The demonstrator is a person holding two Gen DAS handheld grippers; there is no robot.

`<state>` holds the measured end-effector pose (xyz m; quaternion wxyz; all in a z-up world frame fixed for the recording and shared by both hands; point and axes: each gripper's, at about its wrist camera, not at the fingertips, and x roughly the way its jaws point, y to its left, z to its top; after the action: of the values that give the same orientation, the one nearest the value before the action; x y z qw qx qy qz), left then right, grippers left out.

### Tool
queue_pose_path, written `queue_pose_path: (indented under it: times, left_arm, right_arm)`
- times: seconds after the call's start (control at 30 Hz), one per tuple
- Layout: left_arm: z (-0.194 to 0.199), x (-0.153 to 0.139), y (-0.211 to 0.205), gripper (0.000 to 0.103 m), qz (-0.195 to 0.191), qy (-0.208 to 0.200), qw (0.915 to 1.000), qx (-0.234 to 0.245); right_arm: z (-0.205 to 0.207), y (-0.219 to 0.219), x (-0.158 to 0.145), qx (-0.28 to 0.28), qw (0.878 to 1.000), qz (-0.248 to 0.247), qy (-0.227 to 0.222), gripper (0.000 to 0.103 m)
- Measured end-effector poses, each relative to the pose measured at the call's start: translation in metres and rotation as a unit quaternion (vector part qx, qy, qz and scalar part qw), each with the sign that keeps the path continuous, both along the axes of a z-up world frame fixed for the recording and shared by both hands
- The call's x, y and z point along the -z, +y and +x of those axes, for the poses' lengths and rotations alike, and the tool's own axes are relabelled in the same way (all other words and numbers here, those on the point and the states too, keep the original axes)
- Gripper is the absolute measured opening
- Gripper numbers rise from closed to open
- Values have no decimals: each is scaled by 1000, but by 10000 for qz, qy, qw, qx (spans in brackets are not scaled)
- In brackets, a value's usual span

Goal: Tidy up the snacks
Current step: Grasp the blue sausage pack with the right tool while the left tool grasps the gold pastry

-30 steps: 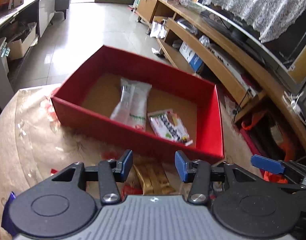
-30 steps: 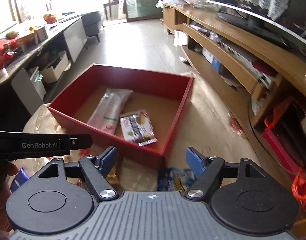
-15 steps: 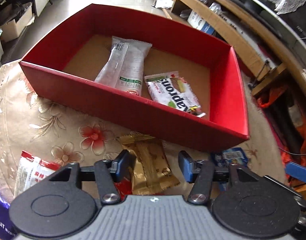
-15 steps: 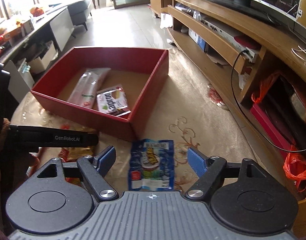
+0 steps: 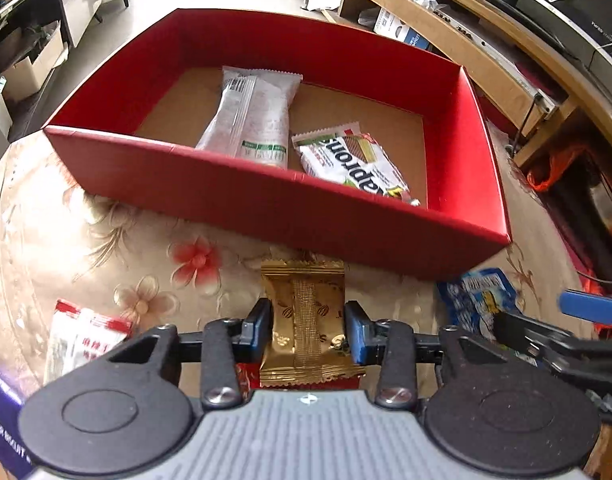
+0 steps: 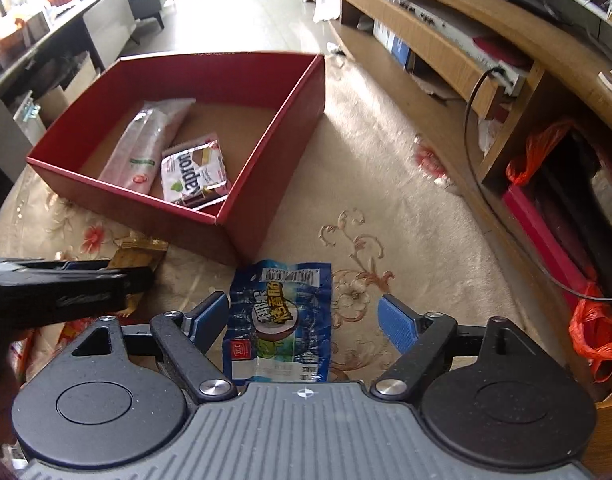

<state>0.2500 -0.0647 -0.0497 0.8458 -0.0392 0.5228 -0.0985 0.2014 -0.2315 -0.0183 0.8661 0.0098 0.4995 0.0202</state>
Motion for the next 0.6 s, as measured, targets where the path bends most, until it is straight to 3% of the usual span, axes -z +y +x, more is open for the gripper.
queue_pose_path:
  times: [0.37, 0.53, 0.6]
  left_arm:
    - [-13, -9, 6, 34, -10, -34, 9997, 261]
    - [-10, -1, 2, 35, 168, -12, 9994, 302]
    - [-10, -1, 1, 34, 188, -10, 9992, 345]
  right_arm:
    - [18, 18, 35, -130, 9989, -263, 372, 90]
    - [16, 27, 32, -132, 9987, -406, 292, 75]
    - [14, 25, 30, -109, 9988, -359, 303, 75]
